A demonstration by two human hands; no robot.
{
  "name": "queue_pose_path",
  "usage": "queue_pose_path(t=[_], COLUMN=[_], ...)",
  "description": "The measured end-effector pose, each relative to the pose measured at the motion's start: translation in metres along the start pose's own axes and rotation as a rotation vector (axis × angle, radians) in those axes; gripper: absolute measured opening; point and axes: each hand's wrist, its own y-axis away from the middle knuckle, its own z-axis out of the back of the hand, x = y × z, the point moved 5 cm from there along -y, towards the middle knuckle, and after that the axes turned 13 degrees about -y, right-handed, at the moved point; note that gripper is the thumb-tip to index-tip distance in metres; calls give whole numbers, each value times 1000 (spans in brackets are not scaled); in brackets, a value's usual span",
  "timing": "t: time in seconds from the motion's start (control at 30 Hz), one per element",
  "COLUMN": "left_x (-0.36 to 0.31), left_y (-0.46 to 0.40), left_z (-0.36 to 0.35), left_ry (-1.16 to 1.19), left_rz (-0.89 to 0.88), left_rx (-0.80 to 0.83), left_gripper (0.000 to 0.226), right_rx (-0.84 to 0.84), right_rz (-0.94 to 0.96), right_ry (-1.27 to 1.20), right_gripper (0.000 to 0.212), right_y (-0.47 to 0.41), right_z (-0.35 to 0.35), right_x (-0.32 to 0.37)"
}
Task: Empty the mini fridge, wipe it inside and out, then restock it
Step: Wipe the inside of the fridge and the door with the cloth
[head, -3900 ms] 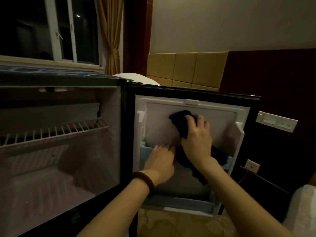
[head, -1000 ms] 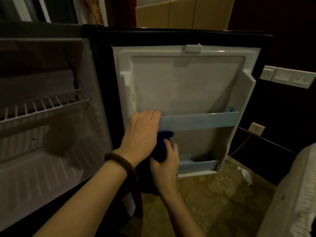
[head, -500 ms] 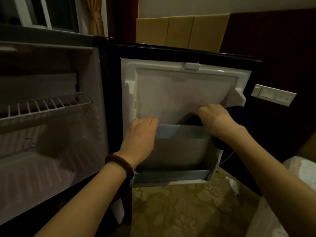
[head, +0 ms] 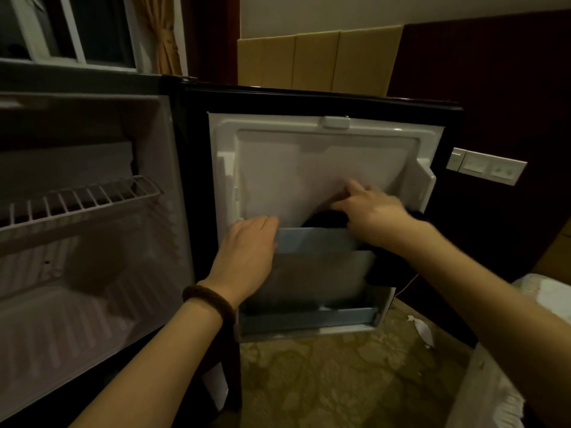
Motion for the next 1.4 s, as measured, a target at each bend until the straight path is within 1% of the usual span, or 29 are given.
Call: queue_pose_path(t=[0.07,0.13,0.2,0.27,0.33,0.37,0.43,0.5,0.53,0.57,0.67,0.73,0.77,0.8,0.83,0.87,0.93,0.97,1.03,1.17,1.27,1.33,1.4], left_x=[1,2,1,0,-1,-1,-2,-3,-2,-2,-2,-3,-3,-3,-3,-2,0,0,0,-4,-4,-4,-5], left_y=[1,1,0,0,-1,-1,-1,-2,-2,-3,-5,-5,-5,-6,-6,-6,-6,-7,-9,-15,-18,-18,-17], left_z=[-2,-3,-4,-3,-2,0,1,2,2,0,-4,-5,-6,-6,-6,-6,-8,-9,-11,-18,-22,-22,-21], left_ry=[12,11,4,8,30,32,22,20,17,13,-7,-17,-17,-19,-21,-21,-14,-13,-10,-37,-92,-108,-121], left_rz=[4,11,21,22,27,31,32,33,36,37,26,15,7,-1,-9,-13,-12,-12,-3,6,1,-5,-14], left_rx=[-5,-23,-23,-25,-26,-21,-20,-12,-10,-8,-5,0,0,-2,-2,-1,-8,-18,-41,-76,-110,-138,-146], left_gripper=[6,6,7,8,16,19,18,14,14,14,7,5,5,6,8,9,10,11,11,9,11,14,15], right_rx=[86,64,-54,-231,-372,-415,-527,-716,-824,-930,-1218,-1324,-1323,-1278,-1183,-1049,-753,-625,-430,-246,-71,-14,42], right_rz=[-129,-174,-151,-96,17,74,149,131,99,47,-145,-374,-512,-629,-692,-671,-459,-385,-309,-172,9,143,245], right_ry=[38,80,69,-63,-197,-247,-400,-697,-842,-926,-993,-1133,-1211,-1246,-1211,-1108,-854,-754,-623,-399,-299,-309,-358], right_gripper=[39,38,32,24,20,22,33,42,44,47,52,49,48,48,48,47,40,34,28,24,28,28,36], right_y=[0,-6,-14,-18,-19,-20,-14,6,20,37,93,118,120,115,102,85,49,37,26,16,6,2,0], right_z=[-2,-2,-1,2,0,-3,-11,-8,-6,-6,-27,-64,-86,-107,-127,-142,-166,-178,-199,-197,-189,-187,-187], right_x=[-20,-19,-5,16,39,48,49,27,11,-4,-26,-34,-37,-41,-43,-43,-32,-26,-22,-15,28,68,93])
